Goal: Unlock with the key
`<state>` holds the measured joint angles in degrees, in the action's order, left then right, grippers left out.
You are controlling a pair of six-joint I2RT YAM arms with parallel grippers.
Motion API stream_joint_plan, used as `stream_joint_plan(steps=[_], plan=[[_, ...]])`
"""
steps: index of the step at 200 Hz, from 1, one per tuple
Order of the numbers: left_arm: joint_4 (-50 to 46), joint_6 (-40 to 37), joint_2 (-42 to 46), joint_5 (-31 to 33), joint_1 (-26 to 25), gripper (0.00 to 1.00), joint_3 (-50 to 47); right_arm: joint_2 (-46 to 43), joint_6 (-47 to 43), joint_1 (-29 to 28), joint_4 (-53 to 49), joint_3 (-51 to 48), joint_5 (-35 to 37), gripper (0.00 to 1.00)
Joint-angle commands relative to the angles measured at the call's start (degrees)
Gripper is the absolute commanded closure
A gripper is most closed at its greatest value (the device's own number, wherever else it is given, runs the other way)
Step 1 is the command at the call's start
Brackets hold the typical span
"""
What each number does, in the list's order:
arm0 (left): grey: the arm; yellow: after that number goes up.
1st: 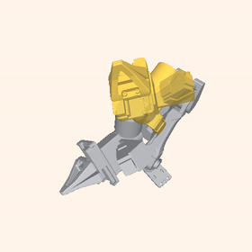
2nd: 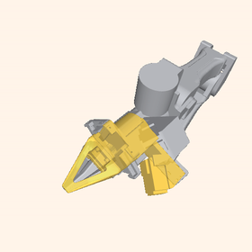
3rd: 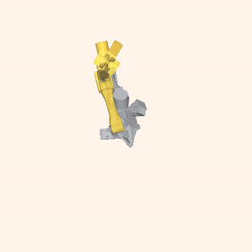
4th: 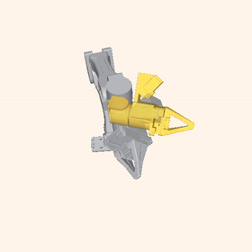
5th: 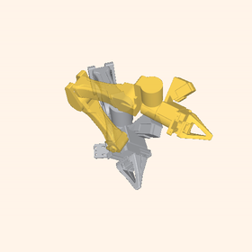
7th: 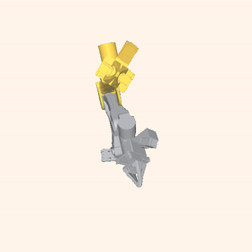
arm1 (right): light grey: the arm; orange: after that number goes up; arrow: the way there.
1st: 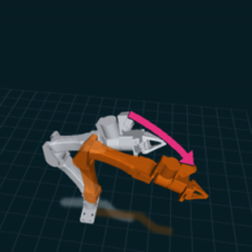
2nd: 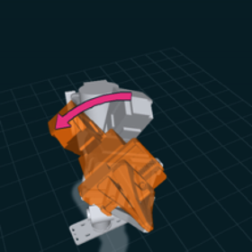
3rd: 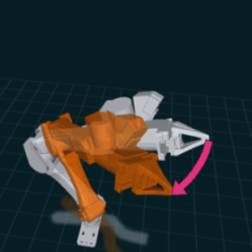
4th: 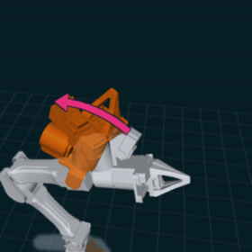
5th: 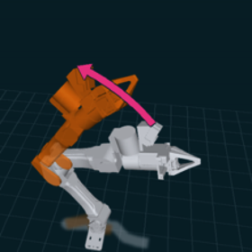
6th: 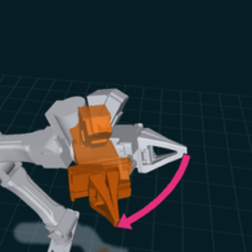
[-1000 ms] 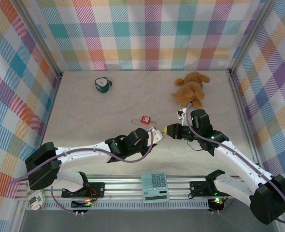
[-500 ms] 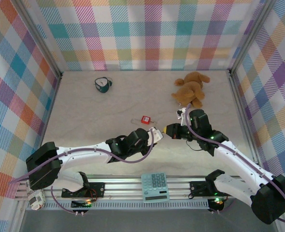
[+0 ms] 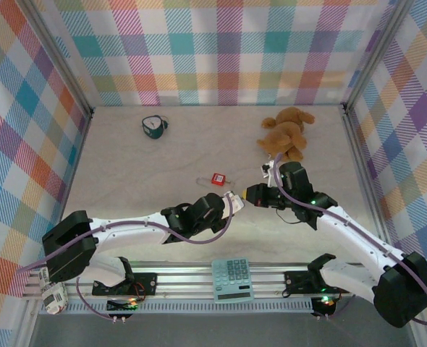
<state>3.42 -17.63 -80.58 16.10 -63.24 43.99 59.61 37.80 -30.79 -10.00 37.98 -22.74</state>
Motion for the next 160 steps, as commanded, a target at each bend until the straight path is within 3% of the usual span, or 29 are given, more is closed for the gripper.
stream_joint_plan(steps=[1, 160], plan=[[3.26, -0.40, -0.29, 0.92, -0.39, 0.78, -0.81, 0.50, 1.53, -0.31, 1.98, 1.53, -1.51, 0.98], [3.11, -0.65, -0.62, 1.76, -0.39, 0.78, -0.28, 2.61, 0.47, -0.90, 1.54, 0.45, -0.19, 0.98]])
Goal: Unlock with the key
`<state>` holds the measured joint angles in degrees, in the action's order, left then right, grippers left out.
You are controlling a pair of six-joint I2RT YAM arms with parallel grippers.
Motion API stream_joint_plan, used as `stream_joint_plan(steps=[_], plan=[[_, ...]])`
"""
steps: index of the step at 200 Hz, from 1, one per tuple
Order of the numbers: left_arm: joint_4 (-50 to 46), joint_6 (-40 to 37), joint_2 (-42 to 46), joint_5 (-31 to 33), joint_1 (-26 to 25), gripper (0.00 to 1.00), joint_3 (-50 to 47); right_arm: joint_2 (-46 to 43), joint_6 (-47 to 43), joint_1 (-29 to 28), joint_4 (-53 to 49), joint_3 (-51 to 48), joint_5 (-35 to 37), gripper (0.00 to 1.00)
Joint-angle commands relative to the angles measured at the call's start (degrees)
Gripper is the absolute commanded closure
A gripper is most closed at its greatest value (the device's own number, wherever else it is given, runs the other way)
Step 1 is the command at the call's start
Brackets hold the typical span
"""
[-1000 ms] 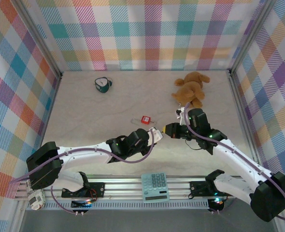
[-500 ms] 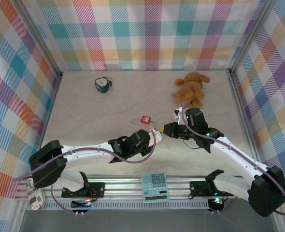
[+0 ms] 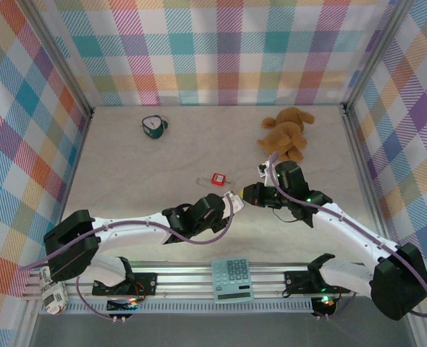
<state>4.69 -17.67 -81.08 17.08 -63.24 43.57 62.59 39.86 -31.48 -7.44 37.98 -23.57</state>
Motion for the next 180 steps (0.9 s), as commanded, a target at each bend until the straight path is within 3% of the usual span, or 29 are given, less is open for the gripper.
stream_joint_plan(steps=[1, 109, 180], plan=[[1.83, -0.61, -0.08, 0.77, -0.39, 0.78, 0.16, -0.36, -1.60, -0.22, -1.09, 0.49, 0.73, 0.98], [1.85, 0.86, -0.28, -0.03, -0.39, 0.78, 0.44, 0.91, -2.51, -0.77, 2.34, -0.66, -1.15, 0.98], [2.47, 3.22, 0.22, -0.93, -0.39, 0.78, 1.39, 2.06, -4.76, -1.81, -0.74, 0.03, 1.01, 0.98]])
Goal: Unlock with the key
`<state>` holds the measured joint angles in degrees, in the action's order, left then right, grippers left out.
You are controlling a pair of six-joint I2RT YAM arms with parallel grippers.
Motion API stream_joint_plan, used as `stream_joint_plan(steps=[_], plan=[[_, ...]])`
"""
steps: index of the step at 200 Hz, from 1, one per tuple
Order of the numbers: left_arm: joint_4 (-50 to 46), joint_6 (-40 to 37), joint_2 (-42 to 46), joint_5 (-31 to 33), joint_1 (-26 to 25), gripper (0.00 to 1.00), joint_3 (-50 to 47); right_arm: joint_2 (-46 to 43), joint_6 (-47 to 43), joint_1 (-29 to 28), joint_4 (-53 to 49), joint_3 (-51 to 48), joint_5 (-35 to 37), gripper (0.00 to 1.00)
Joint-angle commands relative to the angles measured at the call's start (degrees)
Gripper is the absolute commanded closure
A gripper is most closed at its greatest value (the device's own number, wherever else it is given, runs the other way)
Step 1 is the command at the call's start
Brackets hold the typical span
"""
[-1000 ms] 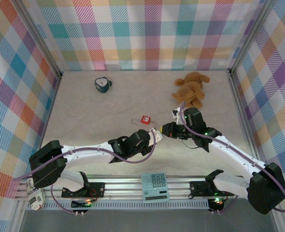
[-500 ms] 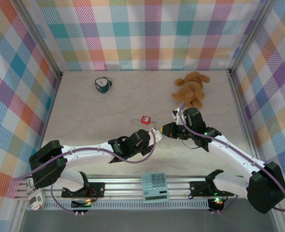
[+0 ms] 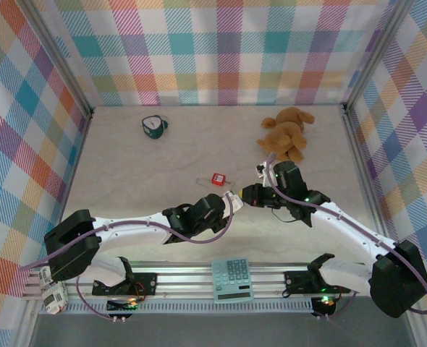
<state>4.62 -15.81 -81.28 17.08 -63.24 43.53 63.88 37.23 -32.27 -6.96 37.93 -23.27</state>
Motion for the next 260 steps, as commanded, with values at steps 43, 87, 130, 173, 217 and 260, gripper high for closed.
stream_joint_plan(steps=[43, 87, 130, 173, 217, 260], plan=[[2.28, 1.35, 0.40, -0.57, -0.35, 0.79, 1.82, 1.11, -1.86, -1.24, -2.29, 0.60, 1.94, 0.98], [3.71, 1.78, -0.16, -0.90, -0.35, 0.79, 1.91, 3.25, -0.94, -2.71, -0.37, 1.09, 1.21, 0.98], [5.90, 2.17, 0.50, -1.21, -0.39, 0.80, 0.87, 3.54, -0.66, -3.09, -0.03, 0.77, 0.78, 0.98], [7.40, 2.56, 1.23, -0.58, -0.39, 0.82, 0.48, 4.47, -0.89, -4.01, -0.26, 0.81, 1.34, 0.98], [9.54, 3.24, 1.65, -0.21, -0.37, 0.83, -0.19, 6.08, -0.73, -5.07, 0.71, 0.61, 1.64, 0.98], [11.23, 3.75, 3.52, -0.75, -0.39, 0.84, -1.62, 5.56, -0.94, -5.08, 2.23, 0.05, 0.84, 0.98]])
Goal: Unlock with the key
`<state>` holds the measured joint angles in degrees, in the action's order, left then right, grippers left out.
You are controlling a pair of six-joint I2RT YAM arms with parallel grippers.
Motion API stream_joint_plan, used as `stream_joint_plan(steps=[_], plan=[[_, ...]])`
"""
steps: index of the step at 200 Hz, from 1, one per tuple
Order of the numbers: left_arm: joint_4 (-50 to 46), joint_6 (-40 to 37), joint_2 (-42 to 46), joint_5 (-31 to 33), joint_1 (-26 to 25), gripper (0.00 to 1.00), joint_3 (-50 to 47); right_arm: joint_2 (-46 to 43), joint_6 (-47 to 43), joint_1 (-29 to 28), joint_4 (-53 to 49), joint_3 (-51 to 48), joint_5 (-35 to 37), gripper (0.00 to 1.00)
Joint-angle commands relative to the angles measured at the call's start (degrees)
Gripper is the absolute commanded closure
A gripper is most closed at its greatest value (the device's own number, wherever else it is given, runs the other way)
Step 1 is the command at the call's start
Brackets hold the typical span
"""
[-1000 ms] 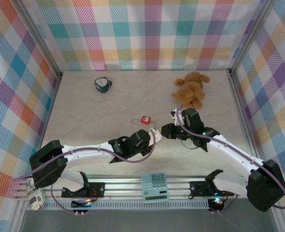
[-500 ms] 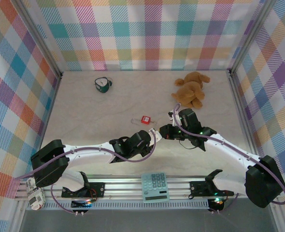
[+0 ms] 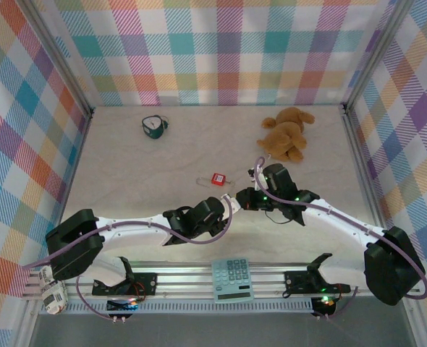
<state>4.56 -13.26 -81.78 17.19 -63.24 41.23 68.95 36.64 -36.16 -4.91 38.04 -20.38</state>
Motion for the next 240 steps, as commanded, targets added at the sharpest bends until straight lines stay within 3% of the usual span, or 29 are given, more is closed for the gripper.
stream_joint_plan(steps=[1, 113, 183, 240], plan=[[11.33, 1.25, 4.05, -0.85, -0.39, 0.84, 0.64, 0.49, -0.30, -1.19, 0.21, -0.16, -2.08, 0.98], [11.16, 0.91, 4.87, -5.13, -0.31, 0.86, 2.40, 3.31, -2.79, -2.48, -2.09, 1.40, -3.06, 0.98], [12.31, 0.69, 5.48, -3.75, -0.30, 0.86, 2.90, 3.65, -2.83, -2.86, -2.77, 1.73, -4.48, 0.98], [9.07, 1.00, 1.85, -4.36, -0.39, 0.86, 1.65, 0.40, -4.65, -2.53, -9.25, 5.51, 1.00, 0.92]])
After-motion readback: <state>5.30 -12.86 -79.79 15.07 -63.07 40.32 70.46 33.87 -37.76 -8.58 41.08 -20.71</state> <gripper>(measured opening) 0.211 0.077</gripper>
